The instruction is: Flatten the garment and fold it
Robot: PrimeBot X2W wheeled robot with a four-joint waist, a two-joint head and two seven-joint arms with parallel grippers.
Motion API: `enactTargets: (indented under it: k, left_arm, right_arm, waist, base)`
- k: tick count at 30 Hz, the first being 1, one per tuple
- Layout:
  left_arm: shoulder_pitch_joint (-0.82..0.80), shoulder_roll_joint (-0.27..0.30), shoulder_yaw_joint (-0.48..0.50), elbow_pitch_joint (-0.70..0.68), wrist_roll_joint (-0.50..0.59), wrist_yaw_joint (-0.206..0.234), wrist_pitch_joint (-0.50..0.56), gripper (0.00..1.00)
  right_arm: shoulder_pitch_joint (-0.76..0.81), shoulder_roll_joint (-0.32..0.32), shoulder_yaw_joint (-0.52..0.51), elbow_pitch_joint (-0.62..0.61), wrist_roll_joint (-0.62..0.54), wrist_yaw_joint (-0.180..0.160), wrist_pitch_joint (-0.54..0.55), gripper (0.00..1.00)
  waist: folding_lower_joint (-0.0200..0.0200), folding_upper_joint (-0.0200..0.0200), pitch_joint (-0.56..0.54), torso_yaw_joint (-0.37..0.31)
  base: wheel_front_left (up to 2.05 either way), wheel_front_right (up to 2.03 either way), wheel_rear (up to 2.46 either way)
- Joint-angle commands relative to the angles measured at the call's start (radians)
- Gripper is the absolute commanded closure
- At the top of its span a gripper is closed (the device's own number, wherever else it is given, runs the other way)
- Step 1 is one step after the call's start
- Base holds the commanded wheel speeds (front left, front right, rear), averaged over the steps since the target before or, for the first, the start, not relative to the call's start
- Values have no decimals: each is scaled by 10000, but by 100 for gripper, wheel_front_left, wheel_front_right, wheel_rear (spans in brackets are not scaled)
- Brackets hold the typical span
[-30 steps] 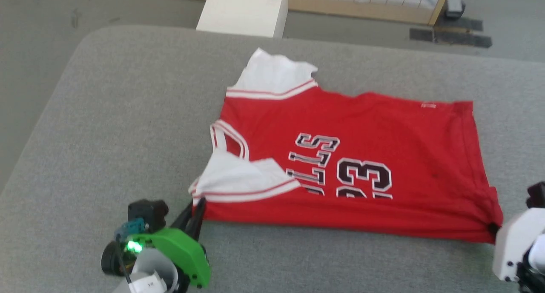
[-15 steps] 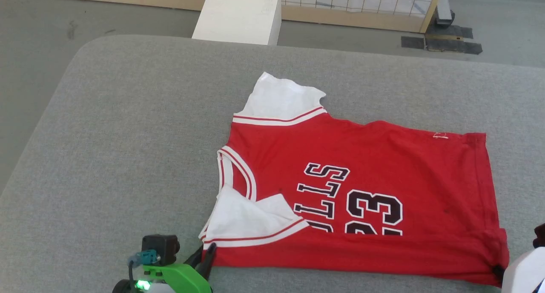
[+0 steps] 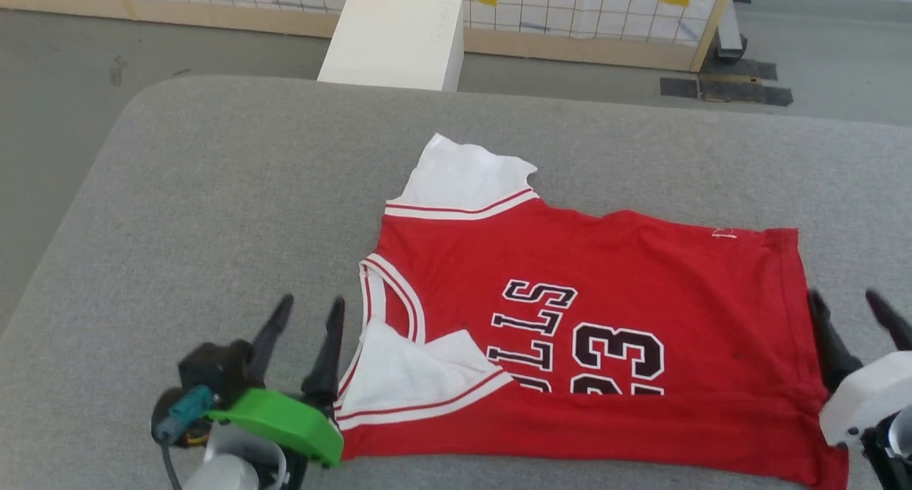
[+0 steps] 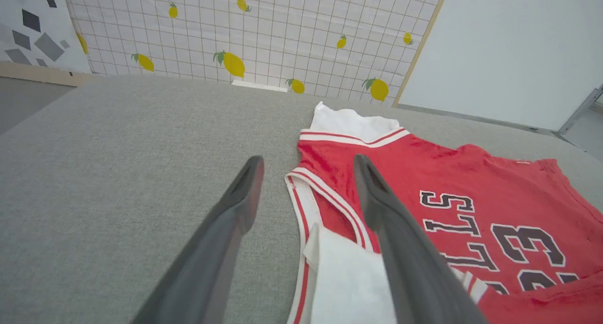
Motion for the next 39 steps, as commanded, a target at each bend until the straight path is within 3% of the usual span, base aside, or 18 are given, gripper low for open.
enactTargets:
  k: [1, 6, 10, 14, 19, 28, 35, 39]
  left_arm:
    - [-117, -190, 255, -289, 320, -36, -74, 0]
    - [360, -807, 1150, -1532, 1461, -53, -85, 0]
    - [544, -994, 1436, -1692, 1968, -361, -87, 0]
    - [259, -889, 1461, -1573, 2278, -685, -88, 0]
    - [-1060, -294, 1315, -1382, 2532, -1283, 565, 0]
    - [-5134, 948, 1055, -97, 2121, -2387, 4126, 0]
    - [-7828, 1812, 352, 1965, 1096, -2602, 7404, 0]
    - [-8942, 1914, -43, 2895, 447, -2614, 8994, 0]
  right_arm:
    - [-134, -92, 196, -157, -31, -15, -664, 0]
    - [-41, 152, 452, -323, -329, -15, -2641, 0]
    - [-1, 450, 552, -276, -570, -15, -3218, 0]
    - [-94, 660, 509, -285, -682, -15, -3447, 0]
    - [-364, 811, 503, -472, -711, -15, -3455, 0]
    - [-1106, 986, 888, -802, -221, -15, -3307, 0]
    - [-1524, 1105, 1186, -908, 13, -15, -3445, 0]
    - [-1712, 1175, 1329, -802, 110, -15, -3577, 0]
  waist:
    - [0, -1, -65, -60]
    - [0, -1, -50, -198]
    - [0, -1, 126, -401]
    - [0, -1, 482, -684]
    - [0, -1, 1282, -1180]
    - [0, -1, 3021, -2433]
    - [0, -1, 3970, -3212]
    - [0, -1, 4393, -3528]
  base:
    - [0, 0, 0]
    - [0, 0, 0]
    - [0, 0, 0]
    - [0, 0, 0]
    - [0, 0, 0]
    - [0, 0, 0]
    - [0, 0, 0]
    - [0, 0, 0]
